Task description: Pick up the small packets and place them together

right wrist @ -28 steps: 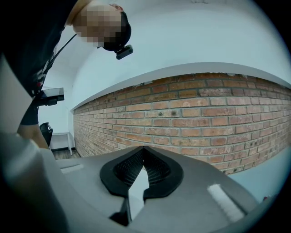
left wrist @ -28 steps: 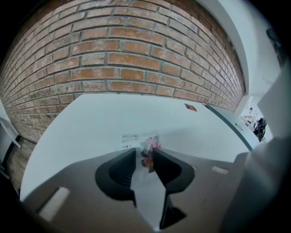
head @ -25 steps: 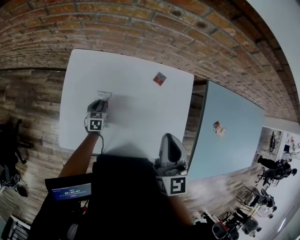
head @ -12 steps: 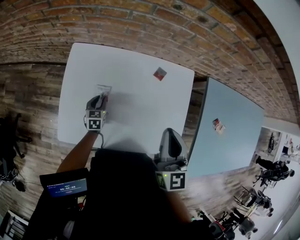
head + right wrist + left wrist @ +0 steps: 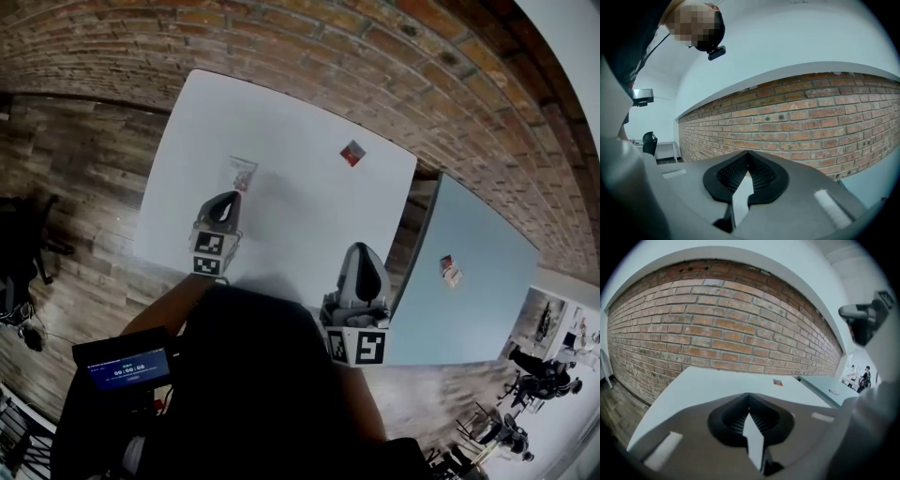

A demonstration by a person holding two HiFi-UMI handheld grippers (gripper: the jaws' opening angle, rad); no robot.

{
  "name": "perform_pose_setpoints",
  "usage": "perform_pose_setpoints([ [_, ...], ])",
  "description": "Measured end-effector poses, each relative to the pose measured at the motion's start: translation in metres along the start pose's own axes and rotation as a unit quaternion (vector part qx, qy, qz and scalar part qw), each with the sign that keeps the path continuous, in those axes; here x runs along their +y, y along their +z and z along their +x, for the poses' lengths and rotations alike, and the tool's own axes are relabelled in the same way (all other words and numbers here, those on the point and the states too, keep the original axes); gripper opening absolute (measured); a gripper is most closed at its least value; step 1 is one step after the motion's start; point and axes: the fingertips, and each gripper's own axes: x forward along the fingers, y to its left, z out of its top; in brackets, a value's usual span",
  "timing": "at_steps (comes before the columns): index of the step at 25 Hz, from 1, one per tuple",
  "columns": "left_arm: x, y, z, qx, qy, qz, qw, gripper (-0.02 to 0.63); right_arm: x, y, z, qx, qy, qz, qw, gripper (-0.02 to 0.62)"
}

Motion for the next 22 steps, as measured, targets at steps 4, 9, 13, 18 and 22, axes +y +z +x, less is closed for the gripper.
perform_pose_setpoints([
  [4, -0.016, 0.032, -0.029, -0.048, -0.009, -0.01, 0.9987, 0.0, -0.009, -0.01, 0.017, -0.024, 0.018, 0.032, 0.999, 0.003],
  [9, -0.023, 0.045, -0.059, -0.074, 0.001, -0.02, 0.997, 0.0, -0.029, -0.051, 0.05, 0.005, 0.023, 0.011, 1.0, 0.047],
  [13, -0.033, 0.059, -0.087, -0.098, 0.003, -0.017, 0.9951, 0.0, -0.058, -0.09, 0.086, 0.048, 0.018, -0.005, 0.999, 0.068],
  [18, -0.036, 0.059, -0.102, -0.108, 0.027, -0.023, 0.9935, 0.0, -0.109, -0.143, 0.129, 0.103, -0.006, -0.029, 0.994, 0.06],
  [22, -0.031, 0.057, -0.107, -0.107, 0.054, -0.032, 0.9923, 0.0, -0.139, -0.186, 0.152, 0.156, -0.013, -0.021, 0.988, 0.06],
])
